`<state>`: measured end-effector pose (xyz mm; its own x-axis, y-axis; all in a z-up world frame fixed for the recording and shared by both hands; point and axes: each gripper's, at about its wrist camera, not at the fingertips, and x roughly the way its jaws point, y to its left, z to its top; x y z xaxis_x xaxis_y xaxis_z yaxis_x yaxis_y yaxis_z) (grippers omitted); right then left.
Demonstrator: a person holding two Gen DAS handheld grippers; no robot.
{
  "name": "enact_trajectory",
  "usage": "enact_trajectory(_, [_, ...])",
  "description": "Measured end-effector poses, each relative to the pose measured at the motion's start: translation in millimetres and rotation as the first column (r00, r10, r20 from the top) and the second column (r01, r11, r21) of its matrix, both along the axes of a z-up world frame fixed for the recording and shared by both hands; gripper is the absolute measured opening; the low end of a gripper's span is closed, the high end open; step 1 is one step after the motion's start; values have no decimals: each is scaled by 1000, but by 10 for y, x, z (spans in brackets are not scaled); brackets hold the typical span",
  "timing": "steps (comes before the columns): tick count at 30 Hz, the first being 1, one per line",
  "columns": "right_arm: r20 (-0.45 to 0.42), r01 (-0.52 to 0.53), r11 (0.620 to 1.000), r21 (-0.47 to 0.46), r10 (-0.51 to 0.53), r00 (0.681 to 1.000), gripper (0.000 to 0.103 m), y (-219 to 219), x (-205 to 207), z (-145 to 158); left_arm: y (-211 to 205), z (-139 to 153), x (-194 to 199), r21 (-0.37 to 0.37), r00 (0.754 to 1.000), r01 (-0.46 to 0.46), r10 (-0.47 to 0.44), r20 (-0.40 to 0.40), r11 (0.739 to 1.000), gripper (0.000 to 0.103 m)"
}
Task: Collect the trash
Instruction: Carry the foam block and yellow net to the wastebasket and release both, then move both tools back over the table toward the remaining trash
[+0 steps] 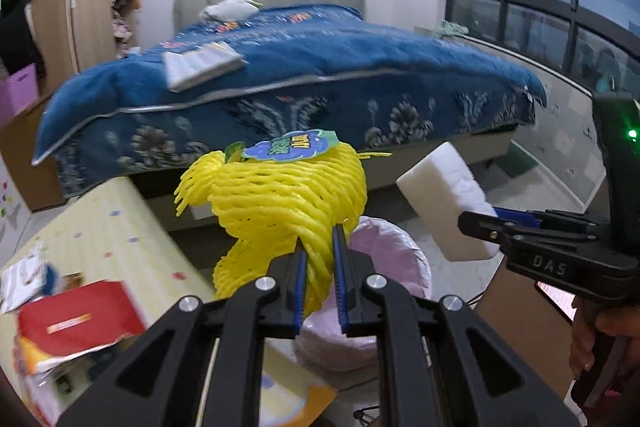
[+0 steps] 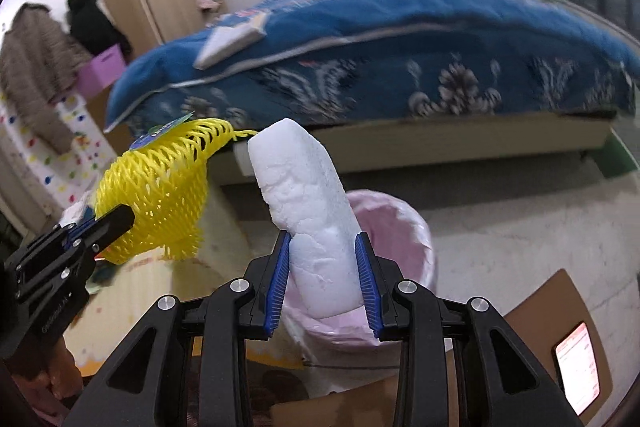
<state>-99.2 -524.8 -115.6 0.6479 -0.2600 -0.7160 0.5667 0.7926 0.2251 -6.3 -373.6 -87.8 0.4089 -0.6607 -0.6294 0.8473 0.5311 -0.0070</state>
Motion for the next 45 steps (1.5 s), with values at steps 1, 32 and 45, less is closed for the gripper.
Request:
enact_trajectory(1, [-9,3,1000,15,-3,1000,33,-75,32,-71,-115,-67,22,9,1000,12,-12,-5,1000,10])
enact_trajectory(32, [92,-166,986,-13,167,982,52,609,185,324,1237,25,337,36,963,-255,257,-78,966,51])
enact_trajectory(45, [5,-531,841,-104,534,845,53,1936,916,398,2701,257,482,8,837,-547,546,-40,837,68])
